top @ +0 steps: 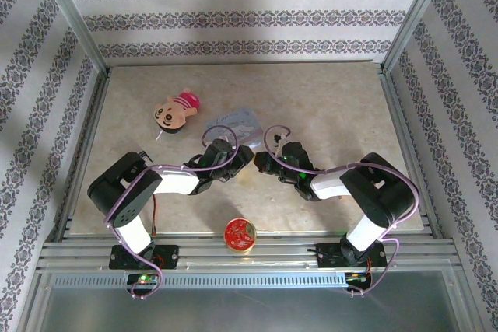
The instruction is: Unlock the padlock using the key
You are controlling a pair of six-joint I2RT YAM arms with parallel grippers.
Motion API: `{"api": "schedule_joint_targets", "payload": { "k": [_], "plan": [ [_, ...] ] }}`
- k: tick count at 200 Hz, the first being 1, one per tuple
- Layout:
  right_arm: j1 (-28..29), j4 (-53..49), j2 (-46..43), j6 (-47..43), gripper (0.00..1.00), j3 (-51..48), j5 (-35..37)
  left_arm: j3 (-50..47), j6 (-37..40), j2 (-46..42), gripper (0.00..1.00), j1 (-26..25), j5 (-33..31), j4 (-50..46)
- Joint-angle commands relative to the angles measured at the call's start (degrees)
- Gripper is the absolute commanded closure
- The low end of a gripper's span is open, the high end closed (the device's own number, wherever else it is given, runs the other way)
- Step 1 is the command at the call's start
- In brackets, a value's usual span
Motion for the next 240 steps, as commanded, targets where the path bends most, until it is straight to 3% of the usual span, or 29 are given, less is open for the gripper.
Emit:
{"api": "schedule_joint_targets", "payload": {
  "k": [1,34,61,136,159,218,240],
  "plan": [
    [0.5,5.6,0.5,1.1,1.00,1.6,-0.8,-1.8,0.1,1.7,0.42,-0.6,-4.4,7.2],
    [0.6,6.2,1.5,1.4,1.00,2.3,-1.2,-3.0,0.0,1.9,0.35,-0.6,-8.1,10.6],
    [0.7,6.3,2.1,1.5,1.00,2.9,-1.3,-3.3,0.5,2.1,0.20,-0.6,-8.3,14.1],
    [0.9,6.4,2.7,2.7,1.00,3.0,-0.8,-4.0,-3.2,2.3,0.23,-0.4,-9.7,15.1],
    [1.0,6.3,2.9,5.0,1.00,2.7,-0.2,-3.7,-3.7,3.1,0.30,-0.2,-9.6,15.3],
    [1.8,6.0,2.9,6.8,1.00,2.6,0.4,-3.2,-4.9,5.5,0.60,0.0,-8.2,18.0],
    [2.0,6.1,3.5,7.2,1.00,2.7,0.3,-3.5,-5.0,5.5,0.62,0.0,-8.3,18.4]
  ]
}}
